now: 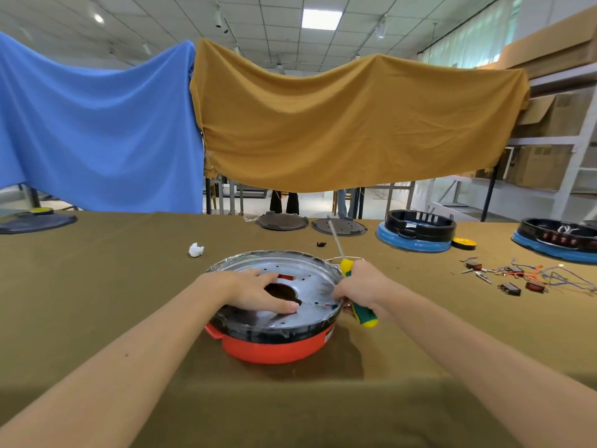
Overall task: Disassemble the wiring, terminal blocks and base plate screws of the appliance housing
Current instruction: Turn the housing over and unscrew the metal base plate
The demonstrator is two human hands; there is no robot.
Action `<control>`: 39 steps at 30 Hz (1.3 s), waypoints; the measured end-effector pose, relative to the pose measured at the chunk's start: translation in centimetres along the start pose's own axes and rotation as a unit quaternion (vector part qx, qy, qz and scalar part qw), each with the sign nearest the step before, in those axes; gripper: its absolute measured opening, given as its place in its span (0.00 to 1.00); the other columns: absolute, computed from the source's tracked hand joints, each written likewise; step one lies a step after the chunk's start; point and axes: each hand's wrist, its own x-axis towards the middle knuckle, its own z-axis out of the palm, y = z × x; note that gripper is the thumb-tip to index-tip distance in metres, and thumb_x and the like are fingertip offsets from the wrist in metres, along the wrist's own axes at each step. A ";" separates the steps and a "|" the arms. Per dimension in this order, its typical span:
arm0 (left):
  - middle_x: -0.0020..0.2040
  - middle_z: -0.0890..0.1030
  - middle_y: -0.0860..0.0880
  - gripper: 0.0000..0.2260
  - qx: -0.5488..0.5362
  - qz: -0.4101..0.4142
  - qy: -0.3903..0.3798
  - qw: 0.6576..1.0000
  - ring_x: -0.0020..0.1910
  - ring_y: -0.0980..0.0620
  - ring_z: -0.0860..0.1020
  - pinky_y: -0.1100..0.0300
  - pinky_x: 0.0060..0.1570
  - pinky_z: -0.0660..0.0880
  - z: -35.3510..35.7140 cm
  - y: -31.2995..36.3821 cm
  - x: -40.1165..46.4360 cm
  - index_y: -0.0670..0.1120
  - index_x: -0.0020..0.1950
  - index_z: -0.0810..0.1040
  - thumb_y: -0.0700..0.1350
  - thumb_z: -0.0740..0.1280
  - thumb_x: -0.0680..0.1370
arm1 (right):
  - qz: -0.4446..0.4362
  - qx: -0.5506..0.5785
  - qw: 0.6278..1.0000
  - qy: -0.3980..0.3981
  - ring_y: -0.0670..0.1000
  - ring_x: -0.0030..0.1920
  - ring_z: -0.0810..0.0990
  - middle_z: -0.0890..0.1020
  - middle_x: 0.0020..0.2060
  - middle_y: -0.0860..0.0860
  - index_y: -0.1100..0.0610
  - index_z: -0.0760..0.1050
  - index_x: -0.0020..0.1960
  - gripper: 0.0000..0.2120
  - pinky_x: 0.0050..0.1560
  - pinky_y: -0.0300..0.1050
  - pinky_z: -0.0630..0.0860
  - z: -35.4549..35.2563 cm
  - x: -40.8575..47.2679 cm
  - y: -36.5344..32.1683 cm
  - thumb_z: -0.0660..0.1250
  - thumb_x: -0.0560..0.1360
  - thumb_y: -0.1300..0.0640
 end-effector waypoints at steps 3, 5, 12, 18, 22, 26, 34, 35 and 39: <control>0.81 0.50 0.49 0.45 0.019 -0.002 0.025 1.000 0.79 0.43 0.54 0.41 0.75 0.54 -0.5 0.4 -0.2 0.64 0.79 0.45 0.80 0.54 0.67 | -0.033 -0.008 0.998 0.053 0.56 0.37 0.72 0.71 0.38 0.58 0.58 0.65 0.42 0.12 0.38 0.49 0.73 -0.7 1.0 -0.6 0.68 0.74 0.69; 0.81 0.53 0.47 0.42 0.060 -0.005 0.086 0.994 0.78 0.42 0.55 0.39 0.74 0.55 -1.3 0.3 -0.4 0.62 0.79 0.48 0.79 0.51 0.69 | -0.067 -0.005 0.997 0.043 0.55 0.36 0.72 0.70 0.37 0.57 0.58 0.65 0.44 0.12 0.38 0.50 0.73 -1.7 1.9 -1.4 0.68 0.74 0.68; 0.65 0.66 0.43 0.22 -0.010 -0.060 0.412 0.909 0.62 0.44 0.66 0.45 0.60 0.70 -3.2 -2.5 -0.8 0.50 0.64 0.65 0.54 0.68 0.75 | -0.178 -0.044 0.983 -0.011 0.52 0.31 0.67 0.65 0.30 0.53 0.55 0.62 0.33 0.21 0.37 0.46 0.63 -1.7 5.3 -4.0 0.72 0.76 0.64; 0.60 0.80 0.38 0.12 -0.187 -0.122 0.168 0.960 0.50 0.43 0.78 0.51 0.53 0.77 -3.4 -6.5 -1.6 0.36 0.59 0.79 0.40 0.66 0.77 | -0.204 -0.109 0.972 -0.031 0.51 0.36 0.71 0.71 0.36 0.53 0.54 0.63 0.38 0.18 0.41 0.47 0.70 0.5 6.9 -4.5 0.71 0.77 0.56; 0.43 0.78 0.37 0.05 -0.240 -0.150 0.188 0.941 0.37 0.42 0.76 0.56 0.33 0.74 -2.4 -8.5 -1.2 0.34 0.46 0.76 0.33 0.61 0.76 | -0.172 -0.157 0.972 -0.015 0.56 0.36 0.76 0.75 0.36 0.58 0.57 0.65 0.40 0.18 0.41 0.55 0.79 0.0 6.4 -4.0 0.71 0.78 0.50; 0.31 0.78 0.38 0.10 -0.320 -0.155 0.192 0.915 0.22 0.43 0.77 0.59 0.20 0.73 -2.2 -9.2 -2.1 0.33 0.42 0.75 0.28 0.55 0.75 | -0.121 -0.111 0.986 -0.034 0.62 0.37 0.83 0.78 0.34 0.62 0.59 0.70 0.41 0.18 0.39 0.57 0.83 -0.9 4.7 -3.2 0.74 0.75 0.50; 0.52 0.80 0.33 0.13 -0.306 -0.163 0.084 0.934 0.36 0.41 0.85 0.54 0.30 0.80 -2.1 -8.4 -3.4 0.32 0.61 0.70 0.36 0.59 0.78 | -0.074 -0.018 0.996 -0.053 0.60 0.32 0.78 0.73 0.36 0.63 0.60 0.66 0.44 0.11 0.35 0.53 0.80 0.3 3.7 -2.1 0.67 0.73 0.70; 0.53 0.79 0.33 0.14 -0.303 -0.162 0.080 0.936 0.35 0.41 0.85 0.54 0.30 0.80 -2.2 -8.3 -3.4 0.32 0.62 0.70 0.38 0.59 0.79 | -0.077 -0.017 0.996 -0.034 0.59 0.31 0.76 0.70 0.37 0.62 0.58 0.64 0.43 0.13 0.34 0.53 0.79 0.1 3.9 -2.2 0.66 0.72 0.70; 0.52 0.80 0.37 0.06 -0.297 -0.157 0.101 0.937 0.36 0.42 0.85 0.52 0.37 0.83 -2.0 -7.5 -3.3 0.35 0.53 0.73 0.35 0.63 0.78 | -0.071 0.012 0.997 -0.024 0.58 0.30 0.74 0.68 0.38 0.60 0.57 0.63 0.45 0.13 0.32 0.50 0.78 0.0 4.2 -2.1 0.66 0.71 0.70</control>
